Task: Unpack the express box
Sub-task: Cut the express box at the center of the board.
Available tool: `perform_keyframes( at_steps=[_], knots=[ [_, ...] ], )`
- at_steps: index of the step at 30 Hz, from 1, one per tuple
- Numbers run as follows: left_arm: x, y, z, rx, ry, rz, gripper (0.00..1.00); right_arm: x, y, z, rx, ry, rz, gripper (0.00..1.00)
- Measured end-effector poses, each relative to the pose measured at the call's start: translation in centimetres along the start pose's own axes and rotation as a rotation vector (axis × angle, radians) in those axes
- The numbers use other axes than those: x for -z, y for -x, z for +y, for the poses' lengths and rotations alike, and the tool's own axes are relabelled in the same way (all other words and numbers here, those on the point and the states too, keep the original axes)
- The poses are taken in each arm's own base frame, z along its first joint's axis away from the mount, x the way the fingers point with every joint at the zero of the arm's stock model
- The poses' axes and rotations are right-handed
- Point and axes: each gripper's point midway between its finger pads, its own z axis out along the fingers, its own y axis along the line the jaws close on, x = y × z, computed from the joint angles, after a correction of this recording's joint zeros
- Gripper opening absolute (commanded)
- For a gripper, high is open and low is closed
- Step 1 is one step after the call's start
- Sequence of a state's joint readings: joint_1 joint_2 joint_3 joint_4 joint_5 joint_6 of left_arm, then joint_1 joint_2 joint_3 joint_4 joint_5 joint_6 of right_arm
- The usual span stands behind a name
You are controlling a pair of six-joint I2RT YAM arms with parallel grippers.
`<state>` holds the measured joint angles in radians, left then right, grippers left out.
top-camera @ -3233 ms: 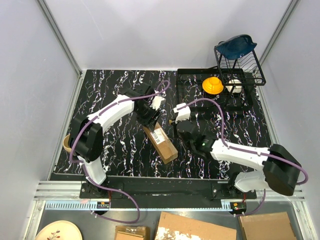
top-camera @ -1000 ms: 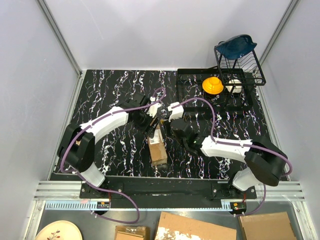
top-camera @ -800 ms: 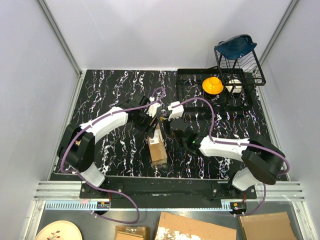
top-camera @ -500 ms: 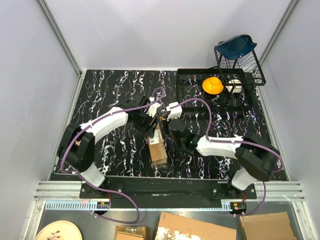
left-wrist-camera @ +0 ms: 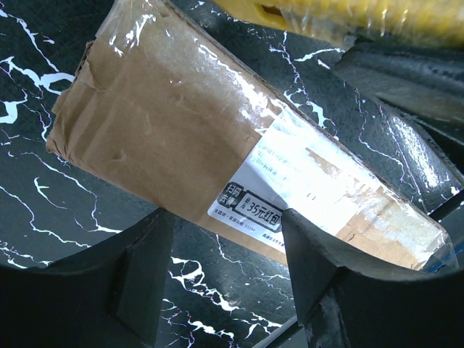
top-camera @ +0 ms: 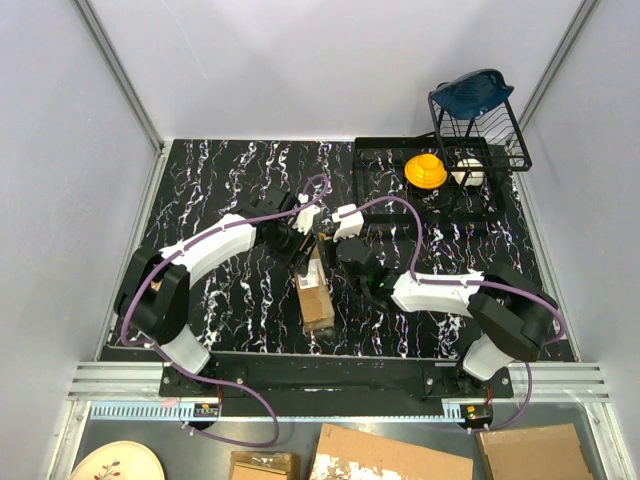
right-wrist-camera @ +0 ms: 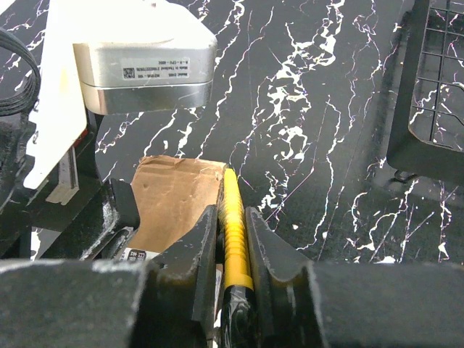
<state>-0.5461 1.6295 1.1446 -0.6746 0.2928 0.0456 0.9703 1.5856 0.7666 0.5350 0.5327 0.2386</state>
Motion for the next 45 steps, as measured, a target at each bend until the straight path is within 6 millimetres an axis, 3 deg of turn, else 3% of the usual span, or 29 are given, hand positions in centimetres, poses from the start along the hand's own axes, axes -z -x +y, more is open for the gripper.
perform_keyframes(
  at_steps=[16, 45],
  knots=[
    [-0.02, -0.01, 0.07, 0.009, 0.001, 0.001, 0.61, 0.22, 0.73, 0.11, -0.007, 0.006, -0.015, 0.00],
    [0.00, 0.04, 0.16, 0.026, 0.003, -0.001, 0.59, -0.03, -0.08, 0.61, -0.024, 0.029, 0.005, 0.00]
  ],
)
